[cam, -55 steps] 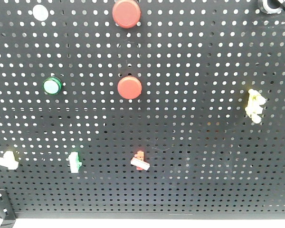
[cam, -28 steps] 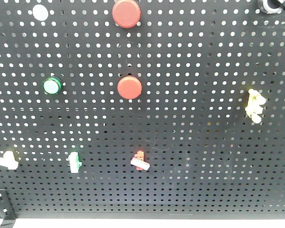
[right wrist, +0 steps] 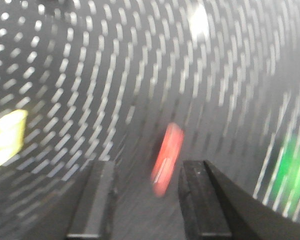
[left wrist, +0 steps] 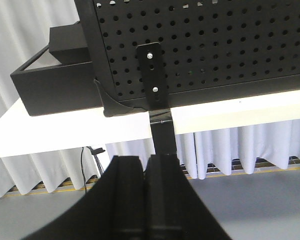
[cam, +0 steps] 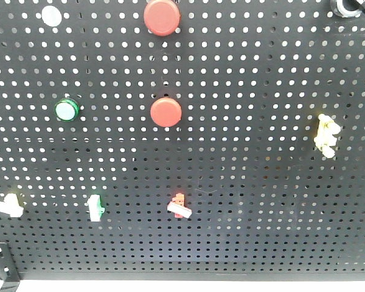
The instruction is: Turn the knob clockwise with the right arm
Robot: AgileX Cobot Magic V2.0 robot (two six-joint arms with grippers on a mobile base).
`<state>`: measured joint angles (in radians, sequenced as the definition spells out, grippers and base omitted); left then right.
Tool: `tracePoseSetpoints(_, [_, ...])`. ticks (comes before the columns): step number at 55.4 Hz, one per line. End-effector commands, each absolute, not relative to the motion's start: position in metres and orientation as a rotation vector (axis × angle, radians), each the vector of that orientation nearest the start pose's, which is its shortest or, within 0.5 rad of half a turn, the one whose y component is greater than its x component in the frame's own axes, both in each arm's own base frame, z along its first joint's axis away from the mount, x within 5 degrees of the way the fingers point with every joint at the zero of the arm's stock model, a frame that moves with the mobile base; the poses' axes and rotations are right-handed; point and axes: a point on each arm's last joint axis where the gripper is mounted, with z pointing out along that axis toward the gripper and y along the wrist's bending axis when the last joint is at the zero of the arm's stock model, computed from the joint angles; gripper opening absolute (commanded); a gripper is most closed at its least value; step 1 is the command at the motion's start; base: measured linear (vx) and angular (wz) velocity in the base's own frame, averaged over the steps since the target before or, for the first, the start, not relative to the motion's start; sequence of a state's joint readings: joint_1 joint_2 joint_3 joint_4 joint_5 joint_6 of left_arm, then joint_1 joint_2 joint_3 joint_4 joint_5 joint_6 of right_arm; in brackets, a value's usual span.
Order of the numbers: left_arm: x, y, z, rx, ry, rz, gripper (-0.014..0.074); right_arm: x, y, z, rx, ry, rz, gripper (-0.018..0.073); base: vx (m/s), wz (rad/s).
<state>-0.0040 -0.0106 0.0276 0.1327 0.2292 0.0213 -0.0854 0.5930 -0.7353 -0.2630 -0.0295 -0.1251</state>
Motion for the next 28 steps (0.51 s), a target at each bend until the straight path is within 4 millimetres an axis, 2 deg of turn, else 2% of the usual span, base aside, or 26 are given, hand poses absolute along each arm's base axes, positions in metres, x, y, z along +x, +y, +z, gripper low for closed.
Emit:
tracePoseSetpoints(1, [0.056, 0.001, 0.183, 0.110, 1.659, 0.119, -0.0006, 0.126, -0.008, 0.454, -0.259, 1.171, -0.463, 0.0375, 0.00, 0.00])
tracePoseSetpoints(12, [0.056, 0.001, 0.183, 0.110, 1.659, 0.119, -0.0006, 0.151, -0.005, 0.499, -0.218, 1.115, -0.364, 0.0375, 0.00, 0.00])
tracePoseSetpoints(16, [0.056, 0.001, 0.183, 0.110, 1.659, 0.119, -0.0006, 0.162, 0.006, 0.510, -0.279, 1.093, -0.336, 0.0375, 0.00, 0.00])
tracePoseSetpoints(23, [0.056, 0.001, 0.183, 0.110, 1.659, 0.119, -0.0006, 0.177, 0.032, 0.524, -0.472, 1.066, -0.391, 0.0375, 0.00, 0.00])
tracePoseSetpoints(28, [0.056, 0.001, 0.183, 0.110, 1.659, 0.119, -0.0006, 0.185, 0.044, 0.531, -0.529, 1.073, -0.398, 0.0375, 0.00, 0.00])
